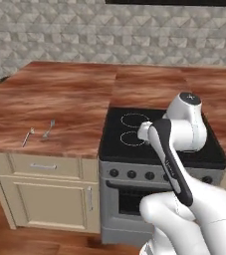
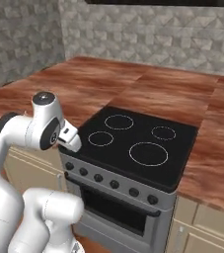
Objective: Organize the utensils by type. Pick up the wooden spoons from the counter and place them in the open cabinet. Then pick up the metallic utensils from the counter and place them in the open drawer.
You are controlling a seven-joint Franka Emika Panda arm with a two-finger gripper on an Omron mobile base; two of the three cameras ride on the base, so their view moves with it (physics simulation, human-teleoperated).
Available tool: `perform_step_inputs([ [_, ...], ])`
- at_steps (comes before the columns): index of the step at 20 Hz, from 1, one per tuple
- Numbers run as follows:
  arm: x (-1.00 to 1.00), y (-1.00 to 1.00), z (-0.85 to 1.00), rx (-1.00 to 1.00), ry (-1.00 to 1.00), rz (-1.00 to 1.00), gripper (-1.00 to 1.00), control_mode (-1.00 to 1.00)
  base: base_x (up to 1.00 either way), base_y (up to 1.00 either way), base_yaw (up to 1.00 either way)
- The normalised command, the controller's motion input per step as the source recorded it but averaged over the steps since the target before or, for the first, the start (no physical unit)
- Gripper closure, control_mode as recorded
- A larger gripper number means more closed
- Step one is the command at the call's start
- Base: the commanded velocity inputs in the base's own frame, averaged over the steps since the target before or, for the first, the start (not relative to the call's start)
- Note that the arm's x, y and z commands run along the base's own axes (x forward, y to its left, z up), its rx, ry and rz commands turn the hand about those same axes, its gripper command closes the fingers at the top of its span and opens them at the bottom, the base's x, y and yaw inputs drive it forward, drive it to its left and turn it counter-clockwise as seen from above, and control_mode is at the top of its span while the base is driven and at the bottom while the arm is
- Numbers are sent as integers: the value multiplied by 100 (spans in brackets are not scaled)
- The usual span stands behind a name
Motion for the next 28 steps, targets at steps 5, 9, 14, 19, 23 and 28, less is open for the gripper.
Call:
perform_step_inputs([
  [5, 0, 0, 0, 0, 0, 0, -100, 100, 62, 83, -21],
  [9, 0, 0, 0, 0, 0, 0, -100, 100, 34, 95, -15],
  [14, 0, 0, 0, 0, 0, 0, -100, 100, 30, 84, -24],
  [19, 0, 0, 0, 0, 0, 0, -100, 100, 66, 62, -33],
  [23, 0, 0, 0, 0, 0, 0, -100, 100, 34, 58, -18],
  [28, 0, 0, 0, 0, 0, 0, -100, 100, 61, 32, -5],
])
